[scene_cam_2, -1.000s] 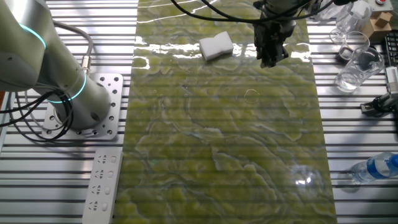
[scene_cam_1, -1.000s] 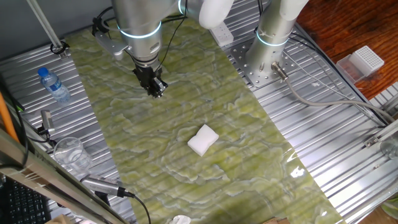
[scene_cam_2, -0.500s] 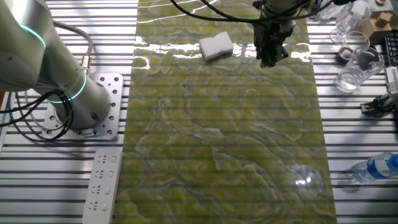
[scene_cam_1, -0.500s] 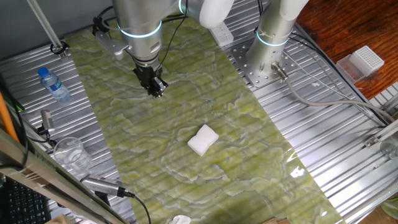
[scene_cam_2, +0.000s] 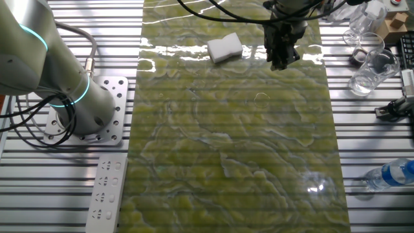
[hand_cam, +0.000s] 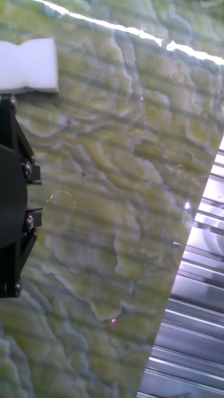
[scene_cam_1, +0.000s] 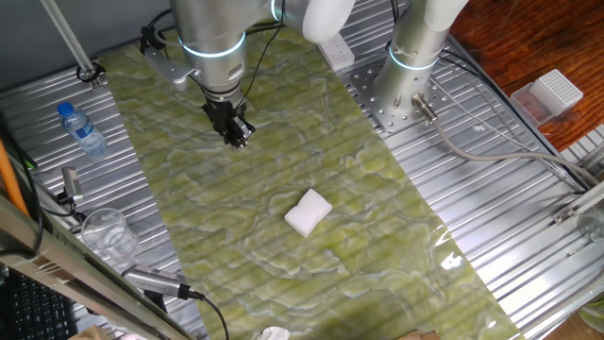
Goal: Clean the tabletop with a sponge
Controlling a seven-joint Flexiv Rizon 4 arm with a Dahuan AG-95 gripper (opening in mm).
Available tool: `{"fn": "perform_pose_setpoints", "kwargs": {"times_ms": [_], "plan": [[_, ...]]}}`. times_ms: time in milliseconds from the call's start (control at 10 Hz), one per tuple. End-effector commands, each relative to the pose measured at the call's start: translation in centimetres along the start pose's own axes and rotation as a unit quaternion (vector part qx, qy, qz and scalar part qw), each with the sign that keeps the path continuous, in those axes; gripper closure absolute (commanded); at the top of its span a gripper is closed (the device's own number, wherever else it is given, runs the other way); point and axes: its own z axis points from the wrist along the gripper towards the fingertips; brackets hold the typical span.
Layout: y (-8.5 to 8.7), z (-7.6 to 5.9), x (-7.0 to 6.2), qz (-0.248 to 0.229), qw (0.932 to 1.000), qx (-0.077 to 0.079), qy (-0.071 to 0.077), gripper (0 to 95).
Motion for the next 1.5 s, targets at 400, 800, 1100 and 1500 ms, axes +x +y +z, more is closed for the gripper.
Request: {"fn": "perform_pose_setpoints", "kwargs": {"times_ms": [400,800,1100,1500], "plan": [[0.0,0.0,0.0,-0.086,0.9957,-0.035,-0.004,57.0],[0.1,-0.1,0.2,-0.182,0.9824,-0.04,-0.021,19.0],[1.8,-0.2,0.4,-0.153,0.9876,-0.036,-0.013,19.0],[4.9,0.3,0.3,-0.108,0.994,-0.017,0.003,19.0]]}}
